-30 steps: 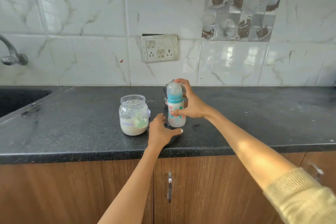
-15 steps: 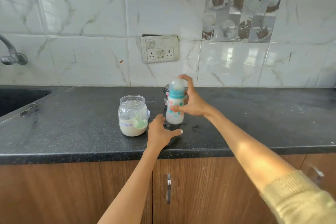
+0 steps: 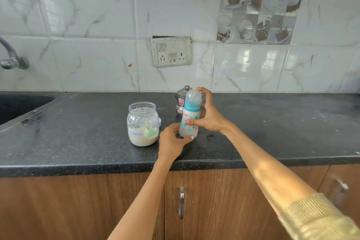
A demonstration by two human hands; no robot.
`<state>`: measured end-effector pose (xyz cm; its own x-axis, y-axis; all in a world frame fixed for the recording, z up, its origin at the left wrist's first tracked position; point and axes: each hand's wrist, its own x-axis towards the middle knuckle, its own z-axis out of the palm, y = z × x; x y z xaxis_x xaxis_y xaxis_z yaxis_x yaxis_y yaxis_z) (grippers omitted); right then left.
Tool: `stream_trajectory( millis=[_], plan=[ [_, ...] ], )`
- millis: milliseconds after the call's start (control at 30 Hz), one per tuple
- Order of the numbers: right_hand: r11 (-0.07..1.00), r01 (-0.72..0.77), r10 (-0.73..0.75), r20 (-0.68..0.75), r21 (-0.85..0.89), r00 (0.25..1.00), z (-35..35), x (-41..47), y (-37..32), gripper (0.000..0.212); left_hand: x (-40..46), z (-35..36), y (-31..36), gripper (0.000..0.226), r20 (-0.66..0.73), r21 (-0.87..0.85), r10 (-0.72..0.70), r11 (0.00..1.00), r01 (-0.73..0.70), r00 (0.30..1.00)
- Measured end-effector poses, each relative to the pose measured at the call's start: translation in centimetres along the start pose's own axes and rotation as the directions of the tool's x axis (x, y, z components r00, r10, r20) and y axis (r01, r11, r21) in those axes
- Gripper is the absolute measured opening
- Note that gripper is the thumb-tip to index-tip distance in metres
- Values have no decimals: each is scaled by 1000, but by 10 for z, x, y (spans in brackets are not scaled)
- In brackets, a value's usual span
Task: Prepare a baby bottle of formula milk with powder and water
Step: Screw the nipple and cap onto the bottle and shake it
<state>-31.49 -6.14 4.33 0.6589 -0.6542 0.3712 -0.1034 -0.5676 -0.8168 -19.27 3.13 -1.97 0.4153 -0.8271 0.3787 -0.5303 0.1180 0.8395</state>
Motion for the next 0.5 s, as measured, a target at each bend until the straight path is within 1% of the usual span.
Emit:
stream_trajectory(
  millis=[167, 267, 400, 500],
  plan=[
    [999, -36, 37, -13, 37, 999, 2, -1, 2, 100, 0, 0, 1, 56, 6, 33, -2, 999, 2, 1000],
    [997, -62, 63, -20, 39, 998, 1, -1, 4, 99, 0, 0, 1, 55, 3, 65, -3, 998, 2, 1000],
    [990, -125, 129, -57, 69, 990, 3, -4, 10, 89, 0, 2, -1, 55, 3, 106, -8, 994, 7, 1000],
    [984, -163, 170, -96, 78, 981, 6, -5, 15, 74, -1, 2, 0, 53, -3, 113, -9, 994, 10, 1000]
  ],
)
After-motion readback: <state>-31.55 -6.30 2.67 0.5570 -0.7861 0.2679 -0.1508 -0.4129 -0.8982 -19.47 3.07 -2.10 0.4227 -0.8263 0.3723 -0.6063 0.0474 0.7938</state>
